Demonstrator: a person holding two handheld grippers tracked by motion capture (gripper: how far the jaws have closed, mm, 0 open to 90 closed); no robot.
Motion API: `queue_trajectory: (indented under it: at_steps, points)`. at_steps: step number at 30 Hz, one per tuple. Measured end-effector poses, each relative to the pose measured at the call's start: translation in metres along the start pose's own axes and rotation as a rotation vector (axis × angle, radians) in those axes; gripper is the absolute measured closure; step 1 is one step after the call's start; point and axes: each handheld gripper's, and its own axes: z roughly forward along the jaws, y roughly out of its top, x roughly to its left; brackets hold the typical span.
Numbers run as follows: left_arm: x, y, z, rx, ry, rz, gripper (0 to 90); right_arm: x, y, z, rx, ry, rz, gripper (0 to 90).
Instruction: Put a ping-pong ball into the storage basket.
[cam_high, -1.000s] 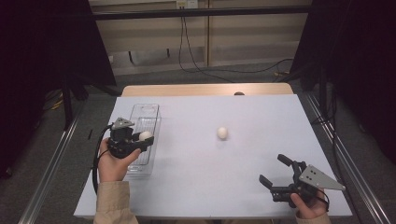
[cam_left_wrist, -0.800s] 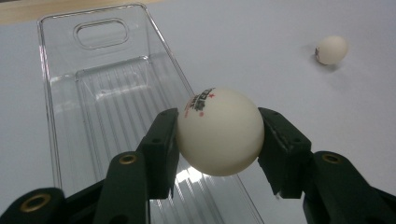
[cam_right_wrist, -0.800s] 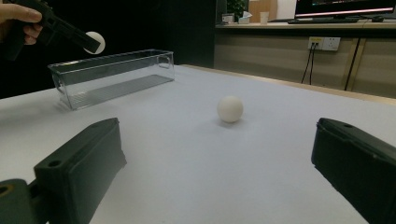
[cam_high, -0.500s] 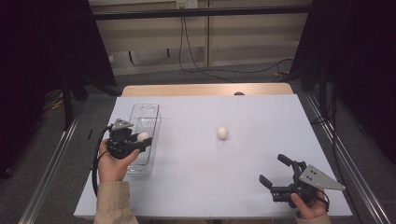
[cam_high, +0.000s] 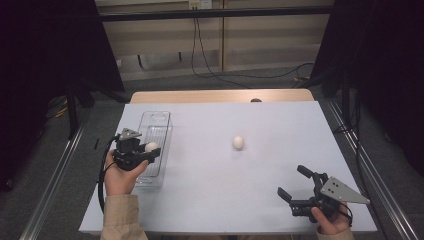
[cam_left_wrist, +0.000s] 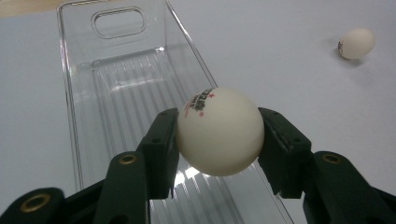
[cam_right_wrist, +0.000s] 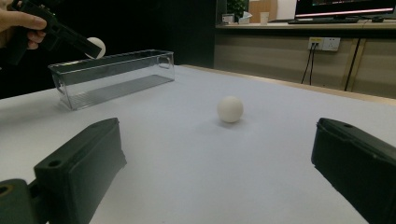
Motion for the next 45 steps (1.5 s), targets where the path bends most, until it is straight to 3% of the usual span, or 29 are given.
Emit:
queue_trajectory:
  at_steps: [45]
  points:
    - [0.0039,-0.0070,0.0081,0.025,0.053,0.007,50.6,0.0001,0.0003,-0.0001,0.000,0.002,0.001,1.3]
